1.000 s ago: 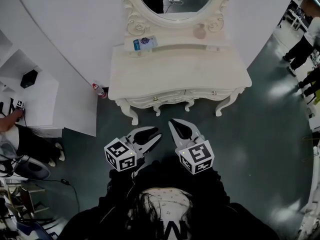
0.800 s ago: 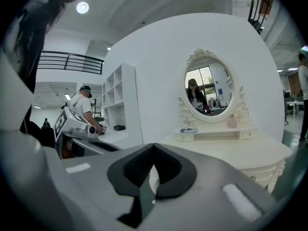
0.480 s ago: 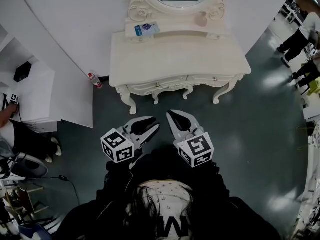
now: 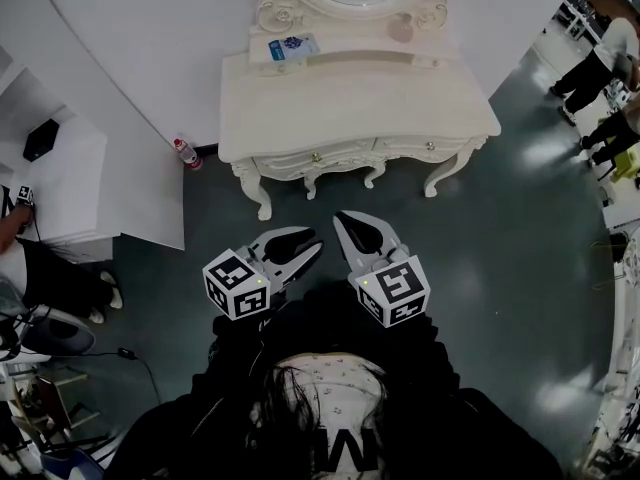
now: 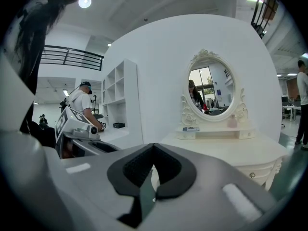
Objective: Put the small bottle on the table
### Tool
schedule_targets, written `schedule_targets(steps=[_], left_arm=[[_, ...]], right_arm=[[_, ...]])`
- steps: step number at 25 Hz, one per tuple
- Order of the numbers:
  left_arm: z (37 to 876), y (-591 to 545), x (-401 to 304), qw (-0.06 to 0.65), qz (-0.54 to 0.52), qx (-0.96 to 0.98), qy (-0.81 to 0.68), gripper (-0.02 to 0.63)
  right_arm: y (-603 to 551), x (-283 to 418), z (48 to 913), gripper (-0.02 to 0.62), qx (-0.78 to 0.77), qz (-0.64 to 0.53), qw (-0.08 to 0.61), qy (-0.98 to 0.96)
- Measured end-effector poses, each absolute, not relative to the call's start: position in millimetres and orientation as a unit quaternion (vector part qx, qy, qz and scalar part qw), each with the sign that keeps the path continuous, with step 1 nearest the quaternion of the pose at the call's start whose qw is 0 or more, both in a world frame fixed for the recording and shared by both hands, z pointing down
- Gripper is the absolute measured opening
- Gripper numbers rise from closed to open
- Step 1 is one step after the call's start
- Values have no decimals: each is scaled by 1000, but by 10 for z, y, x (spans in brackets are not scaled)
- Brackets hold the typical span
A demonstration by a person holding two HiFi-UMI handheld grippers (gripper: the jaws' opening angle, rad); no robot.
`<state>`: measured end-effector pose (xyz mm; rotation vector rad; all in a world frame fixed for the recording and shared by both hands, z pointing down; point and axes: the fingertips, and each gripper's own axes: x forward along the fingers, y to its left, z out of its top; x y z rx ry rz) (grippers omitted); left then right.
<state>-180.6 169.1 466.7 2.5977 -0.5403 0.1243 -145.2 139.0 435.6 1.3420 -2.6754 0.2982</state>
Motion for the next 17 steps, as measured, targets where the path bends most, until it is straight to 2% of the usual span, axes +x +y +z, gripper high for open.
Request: schedule_targets(steps=[17], left_arm=[[4757,1766,-1855,241,43,950,-194,109]], right_arm=[[1487,-1522,4412,9,447,90,74,-887]])
